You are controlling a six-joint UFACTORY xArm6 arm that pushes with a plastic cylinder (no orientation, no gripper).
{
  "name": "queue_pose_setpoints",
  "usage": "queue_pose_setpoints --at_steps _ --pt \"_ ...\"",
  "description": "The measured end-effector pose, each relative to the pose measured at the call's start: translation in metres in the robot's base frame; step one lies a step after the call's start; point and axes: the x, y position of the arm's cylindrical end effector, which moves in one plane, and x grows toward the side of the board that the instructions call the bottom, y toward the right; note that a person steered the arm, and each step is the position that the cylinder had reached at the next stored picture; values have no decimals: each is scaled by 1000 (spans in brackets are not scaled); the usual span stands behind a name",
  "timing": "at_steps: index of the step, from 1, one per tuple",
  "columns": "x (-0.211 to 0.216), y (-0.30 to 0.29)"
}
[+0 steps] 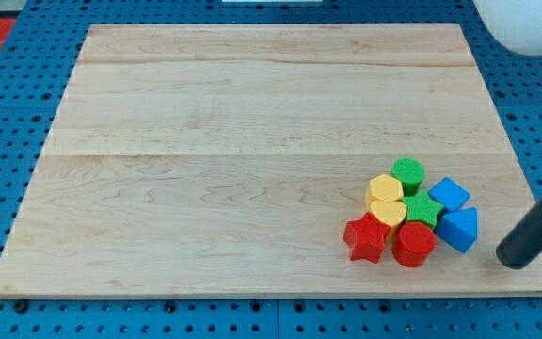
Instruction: Separate the green blocks from group of blocks
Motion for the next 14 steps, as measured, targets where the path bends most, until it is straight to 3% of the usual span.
queue_pose_setpoints --at_steps 3,5,6,8,14 --pt "-2 0" --pt "-2 -113" --pt "-14 -120" --pt "-48 -71" --pt "-179 -72"
